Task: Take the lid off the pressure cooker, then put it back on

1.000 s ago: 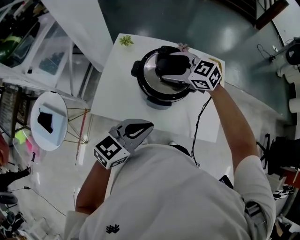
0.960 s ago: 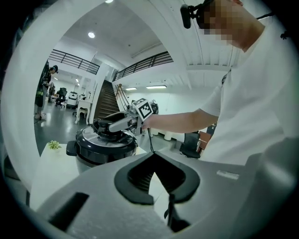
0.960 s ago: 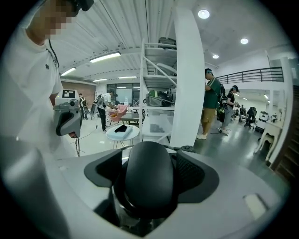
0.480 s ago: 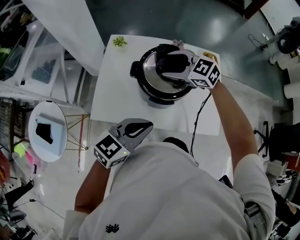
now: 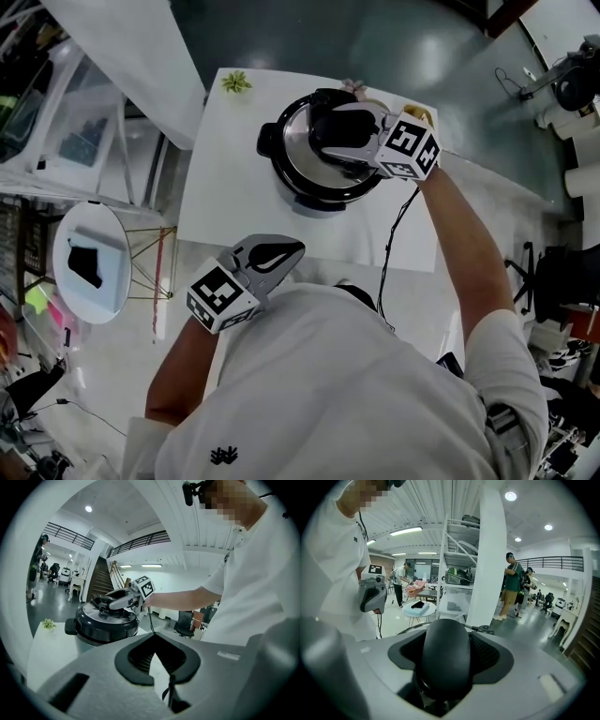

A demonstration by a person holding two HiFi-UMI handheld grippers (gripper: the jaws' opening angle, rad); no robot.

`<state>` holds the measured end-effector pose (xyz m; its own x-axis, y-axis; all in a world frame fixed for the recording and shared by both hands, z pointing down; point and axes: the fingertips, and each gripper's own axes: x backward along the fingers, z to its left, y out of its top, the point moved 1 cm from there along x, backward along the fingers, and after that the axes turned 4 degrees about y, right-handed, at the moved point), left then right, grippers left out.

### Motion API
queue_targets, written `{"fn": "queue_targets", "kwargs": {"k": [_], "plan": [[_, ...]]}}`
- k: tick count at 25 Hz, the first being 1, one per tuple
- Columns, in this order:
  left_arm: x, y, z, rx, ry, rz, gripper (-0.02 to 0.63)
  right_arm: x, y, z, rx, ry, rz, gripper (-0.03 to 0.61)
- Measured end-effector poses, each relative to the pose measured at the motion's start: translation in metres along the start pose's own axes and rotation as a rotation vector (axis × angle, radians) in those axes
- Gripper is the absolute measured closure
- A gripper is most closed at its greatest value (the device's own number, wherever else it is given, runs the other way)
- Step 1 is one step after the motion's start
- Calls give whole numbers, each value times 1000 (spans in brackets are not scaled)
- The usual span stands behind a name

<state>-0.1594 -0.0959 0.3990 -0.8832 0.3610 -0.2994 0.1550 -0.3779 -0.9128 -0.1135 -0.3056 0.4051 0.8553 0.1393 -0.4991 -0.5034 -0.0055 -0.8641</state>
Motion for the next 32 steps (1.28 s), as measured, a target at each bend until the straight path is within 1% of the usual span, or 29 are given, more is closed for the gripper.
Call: {"fn": "queue_targets", "kwargs": {"k": [5,11,19,27,32], "plan": [[1,-2,0,8,11,5,607,-1,3,0,1,-4,-7,270],[-1,1,1,3,13,8,607,12,20,-2,-12,-2,-50,270],[-15,6,-12,-15,-14,6,607,46,37,1,-3,-28,-81,272],[-40,11,-39,-21,-47,4,607,95,31,8,-7,-58,-76,272],[-57,13,-55,-27,-63,6,607,129,17,13,-21,-87,-67,272]]}}
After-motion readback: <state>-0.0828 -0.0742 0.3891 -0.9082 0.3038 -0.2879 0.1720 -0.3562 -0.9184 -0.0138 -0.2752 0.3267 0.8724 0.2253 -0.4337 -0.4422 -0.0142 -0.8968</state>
